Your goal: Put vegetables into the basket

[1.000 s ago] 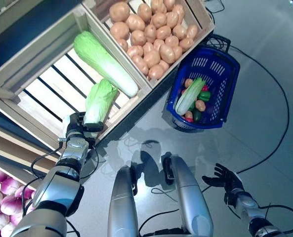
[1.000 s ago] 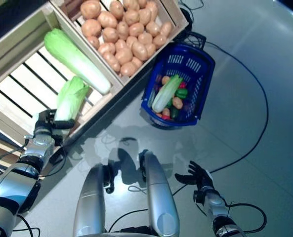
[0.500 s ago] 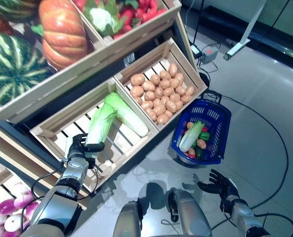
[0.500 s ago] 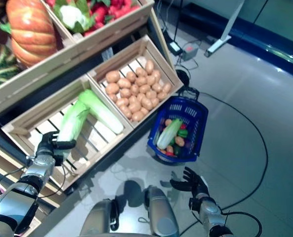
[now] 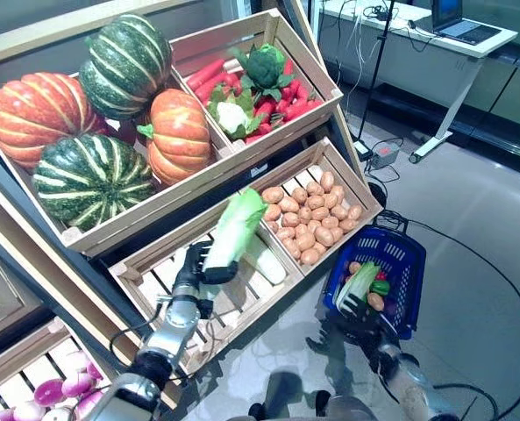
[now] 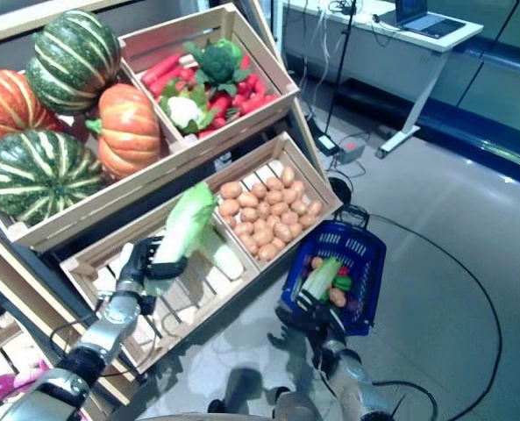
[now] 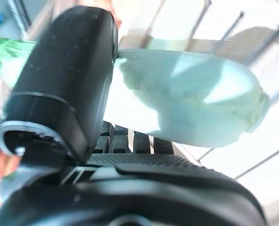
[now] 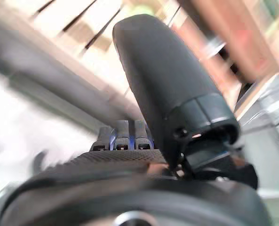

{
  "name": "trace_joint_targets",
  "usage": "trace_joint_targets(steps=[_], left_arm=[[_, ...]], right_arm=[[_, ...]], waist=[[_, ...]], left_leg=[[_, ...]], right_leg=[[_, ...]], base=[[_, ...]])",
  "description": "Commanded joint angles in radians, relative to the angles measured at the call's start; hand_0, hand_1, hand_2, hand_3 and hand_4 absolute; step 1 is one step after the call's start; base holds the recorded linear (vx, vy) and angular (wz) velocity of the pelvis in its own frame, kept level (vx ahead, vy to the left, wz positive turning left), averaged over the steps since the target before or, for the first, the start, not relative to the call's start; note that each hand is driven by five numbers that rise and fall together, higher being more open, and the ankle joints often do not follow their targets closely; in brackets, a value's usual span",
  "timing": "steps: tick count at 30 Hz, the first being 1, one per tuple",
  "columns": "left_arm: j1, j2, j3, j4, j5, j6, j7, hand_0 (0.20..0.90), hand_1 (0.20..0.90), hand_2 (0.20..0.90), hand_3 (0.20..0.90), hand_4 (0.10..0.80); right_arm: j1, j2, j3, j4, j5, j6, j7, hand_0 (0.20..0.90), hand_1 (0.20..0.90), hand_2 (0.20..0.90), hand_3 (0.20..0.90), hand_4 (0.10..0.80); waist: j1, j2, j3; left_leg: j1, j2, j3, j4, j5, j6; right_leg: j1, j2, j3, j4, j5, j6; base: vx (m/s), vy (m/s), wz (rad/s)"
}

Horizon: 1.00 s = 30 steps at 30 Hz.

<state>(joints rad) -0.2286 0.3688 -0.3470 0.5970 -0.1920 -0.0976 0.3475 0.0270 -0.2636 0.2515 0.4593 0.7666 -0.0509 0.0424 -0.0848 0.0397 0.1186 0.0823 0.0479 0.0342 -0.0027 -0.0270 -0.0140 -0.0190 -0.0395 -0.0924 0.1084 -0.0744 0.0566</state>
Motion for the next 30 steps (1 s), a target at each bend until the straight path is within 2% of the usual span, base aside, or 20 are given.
trace_joint_targets(steps=[1,4,11,19,30], left_arm=[[-0.044,0.042,0.009,-0.103,0.06,-0.163,0.05,0.3,0.3,0.3,0.3,0.4],[-0.042,0.02,-0.02,-0.171,0.101,-0.182,0.033,0.3,0.3,0.3,0.3,0.4],[-0.015,0.021,-0.069,-0.316,0.161,-0.181,0.017,0.3,0.3,0.3,0.3,0.4],[-0.044,0.011,-0.15,-0.321,0.186,-0.175,-0.006,0.3,0.3,0.3,0.3,0.4],[-0.074,0.007,-0.215,-0.336,0.212,-0.183,-0.01,0.3,0.3,0.3,0.3,0.4]], right_arm=[[-0.045,0.03,0.003,-0.112,0.097,-0.081,0.116,0.9,0.9,0.9,0.9,0.8],[-0.069,0.026,0.036,-0.17,0.128,-0.117,0.203,0.9,0.9,0.9,0.9,0.8],[-0.115,0.015,0.052,-0.279,0.242,-0.128,0.252,0.9,0.9,0.9,0.9,0.8],[-0.167,0.044,0.084,-0.28,0.34,-0.132,0.237,0.9,0.9,0.9,0.9,0.8],[-0.214,0.067,0.104,-0.279,0.426,-0.133,0.23,0.9,0.9,0.9,0.9,0.8]], waist=[[0.03,-0.04,-0.08],[0.045,-0.046,-0.09],[0.068,-0.065,-0.097],[0.075,-0.076,-0.105],[0.073,-0.079,-0.108]], left_leg=[[-0.029,-0.049,-0.011,-0.064,0.075,0.008],[-0.042,-0.053,-0.035,-0.085,0.084,0.01],[-0.029,-0.045,-0.015,-0.085,0.073,0.017],[-0.018,-0.041,-0.006,-0.085,0.061,0.02],[-0.01,-0.032,0.007,-0.085,0.053,0.02]], right_leg=[[0.056,-0.037,0.013,-0.172,0.165,-0.003],[0.05,-0.029,0.016,-0.19,0.171,0.0],[0.067,-0.036,0.001,-0.196,0.168,0.005],[0.076,-0.039,-0.006,-0.196,0.163,0.011],[0.079,-0.042,-0.001,-0.196,0.161,0.015]], base=[[0.0,0.0,0.0],[-0.029,-0.028,0.0],[0.019,-0.048,0.01],[0.014,-0.032,-0.01],[0.0,0.0,0.0]])
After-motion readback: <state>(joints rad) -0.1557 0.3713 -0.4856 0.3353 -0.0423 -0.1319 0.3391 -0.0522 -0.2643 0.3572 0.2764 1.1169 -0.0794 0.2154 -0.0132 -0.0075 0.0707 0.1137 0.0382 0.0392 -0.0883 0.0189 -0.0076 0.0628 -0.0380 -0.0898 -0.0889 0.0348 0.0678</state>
